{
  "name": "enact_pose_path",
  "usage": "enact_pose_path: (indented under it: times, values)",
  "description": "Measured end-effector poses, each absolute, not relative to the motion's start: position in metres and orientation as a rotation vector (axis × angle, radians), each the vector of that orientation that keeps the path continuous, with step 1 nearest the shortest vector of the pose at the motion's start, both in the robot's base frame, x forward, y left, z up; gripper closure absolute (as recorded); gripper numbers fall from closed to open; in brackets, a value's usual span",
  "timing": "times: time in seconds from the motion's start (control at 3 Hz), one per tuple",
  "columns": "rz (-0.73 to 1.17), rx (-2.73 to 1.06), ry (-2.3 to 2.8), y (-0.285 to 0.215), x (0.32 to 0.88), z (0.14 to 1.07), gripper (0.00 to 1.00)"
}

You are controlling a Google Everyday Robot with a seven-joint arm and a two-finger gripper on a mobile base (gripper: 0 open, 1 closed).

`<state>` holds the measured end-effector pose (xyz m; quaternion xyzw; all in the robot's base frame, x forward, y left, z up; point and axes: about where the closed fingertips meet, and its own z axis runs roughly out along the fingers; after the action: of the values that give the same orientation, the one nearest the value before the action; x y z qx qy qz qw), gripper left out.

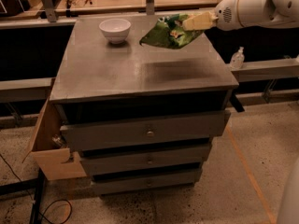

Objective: Move green rice chip bag near white bowl

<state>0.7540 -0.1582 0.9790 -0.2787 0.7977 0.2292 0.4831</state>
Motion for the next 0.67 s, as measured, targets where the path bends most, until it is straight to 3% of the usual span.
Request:
enact_pose_path:
  times: [0.67]
  values:
    - [0.571, -0.669, 1.835, -0.087, 0.792, 1.018, 1.0]
